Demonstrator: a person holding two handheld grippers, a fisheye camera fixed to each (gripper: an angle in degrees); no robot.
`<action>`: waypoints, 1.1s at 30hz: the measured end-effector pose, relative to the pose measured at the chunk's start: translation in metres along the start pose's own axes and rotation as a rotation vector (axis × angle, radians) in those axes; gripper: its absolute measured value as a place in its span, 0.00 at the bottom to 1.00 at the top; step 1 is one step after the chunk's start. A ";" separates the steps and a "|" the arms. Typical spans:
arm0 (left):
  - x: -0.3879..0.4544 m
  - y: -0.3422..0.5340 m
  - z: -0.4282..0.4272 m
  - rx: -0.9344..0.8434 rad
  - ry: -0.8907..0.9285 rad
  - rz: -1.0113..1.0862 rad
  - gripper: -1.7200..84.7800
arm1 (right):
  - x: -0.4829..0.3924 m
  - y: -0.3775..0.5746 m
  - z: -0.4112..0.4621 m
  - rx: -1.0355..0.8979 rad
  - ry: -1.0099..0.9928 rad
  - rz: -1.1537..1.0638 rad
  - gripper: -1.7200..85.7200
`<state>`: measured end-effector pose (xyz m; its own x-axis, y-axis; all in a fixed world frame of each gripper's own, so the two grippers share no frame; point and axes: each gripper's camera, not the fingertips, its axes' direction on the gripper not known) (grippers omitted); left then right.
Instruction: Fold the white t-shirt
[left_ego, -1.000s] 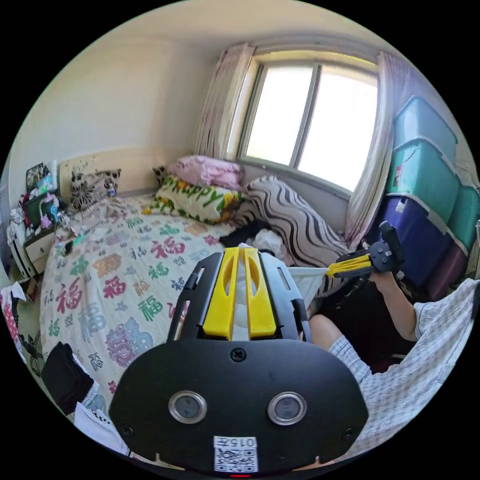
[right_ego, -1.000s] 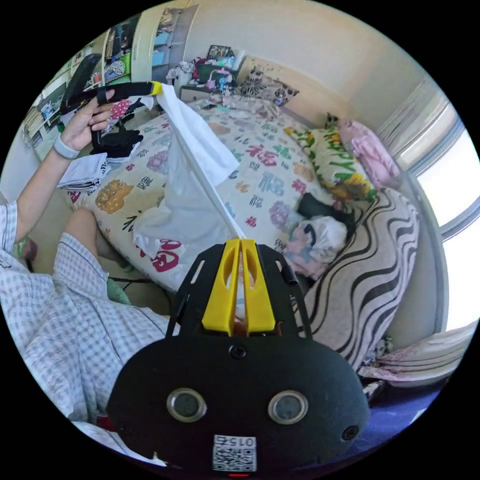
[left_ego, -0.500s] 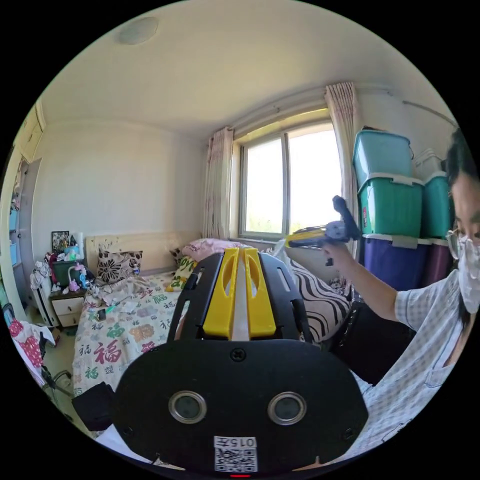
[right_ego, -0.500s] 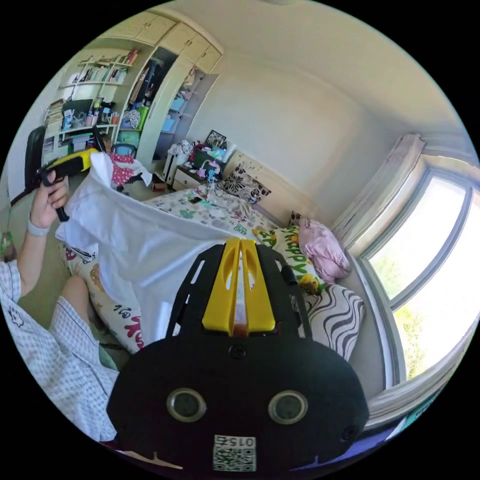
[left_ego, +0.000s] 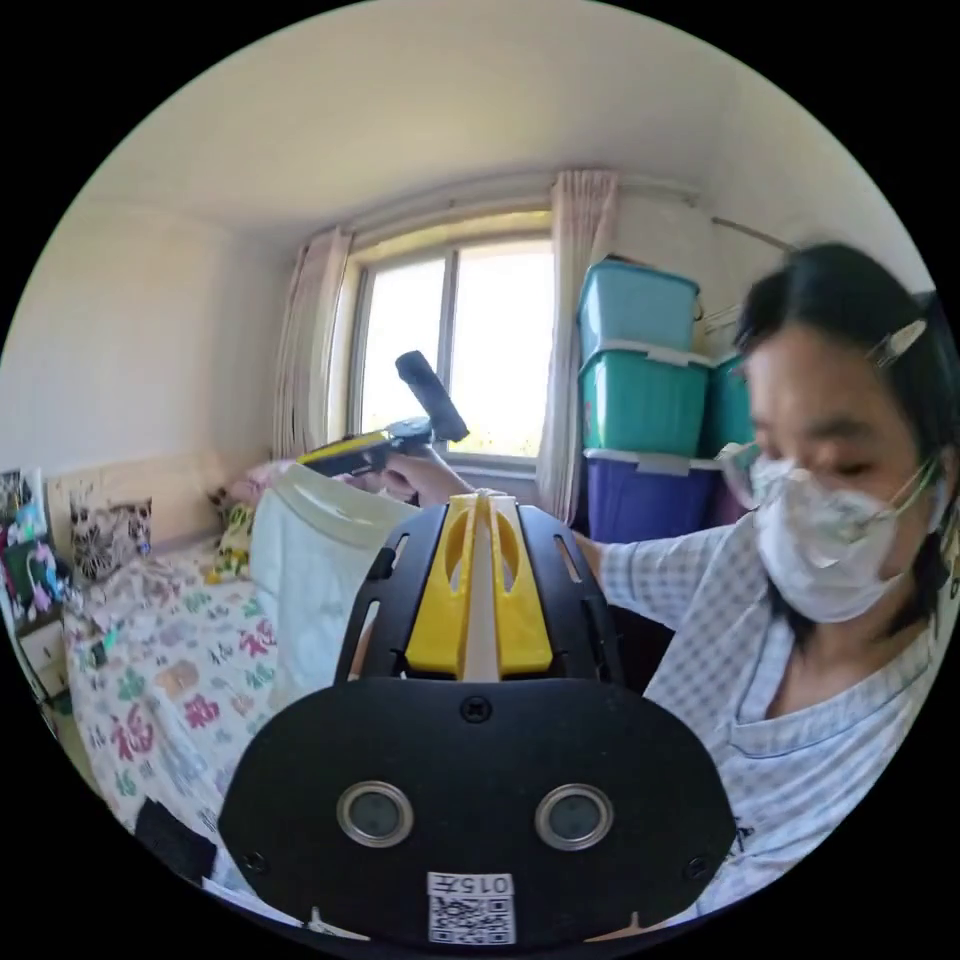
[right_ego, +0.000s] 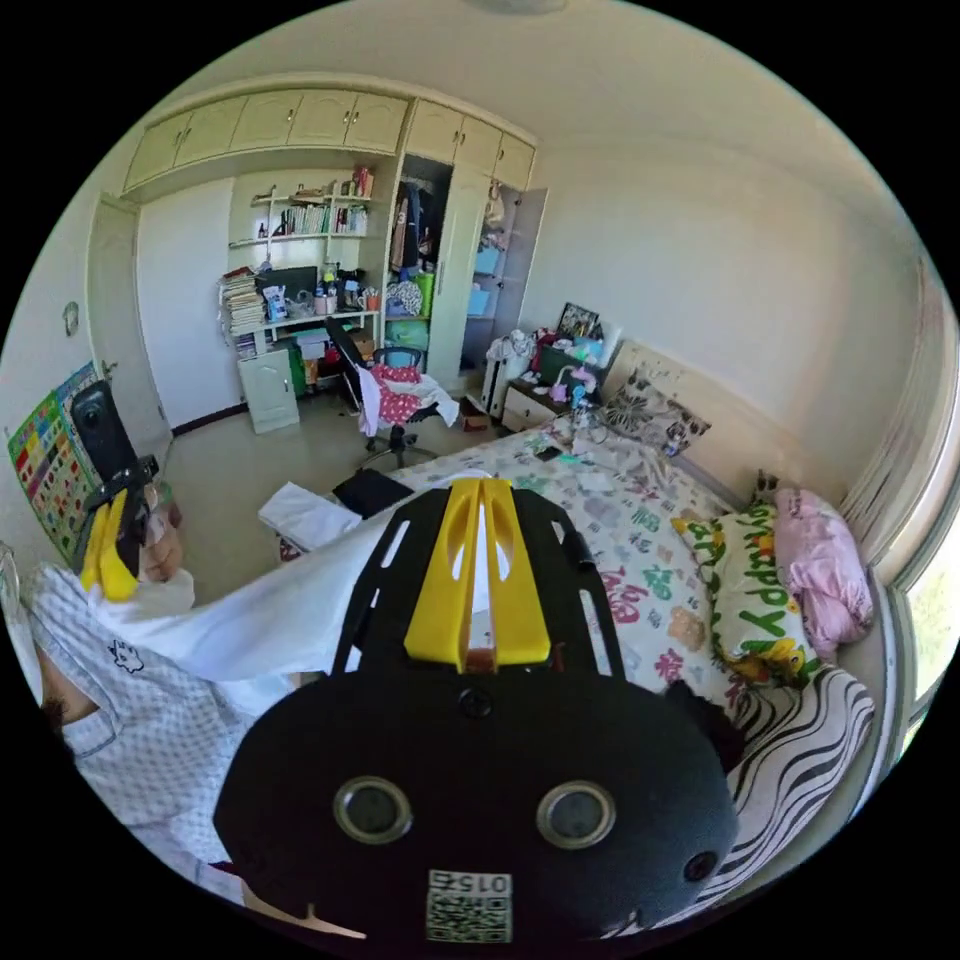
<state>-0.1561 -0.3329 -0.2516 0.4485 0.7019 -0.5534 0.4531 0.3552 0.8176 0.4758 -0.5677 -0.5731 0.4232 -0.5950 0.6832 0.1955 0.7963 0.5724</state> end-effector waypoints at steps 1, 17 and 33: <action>-0.006 0.012 0.020 -0.031 -0.017 -0.028 0.02 | 0.019 0.016 0.030 -0.064 -0.066 0.048 0.02; -0.113 0.245 0.293 -0.707 -0.166 -0.315 0.11 | 0.161 0.259 0.237 -0.665 -0.005 0.428 0.07; -0.251 0.239 0.447 -1.024 -0.084 -0.201 0.14 | 0.170 0.430 0.215 -0.322 -0.268 1.077 0.12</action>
<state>0.1840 -0.7009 0.0117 0.5069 0.5406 -0.6714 -0.3264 0.8413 0.4309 0.4413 -0.3495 -0.1133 0.3138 0.4364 0.8433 0.0803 0.8727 -0.4815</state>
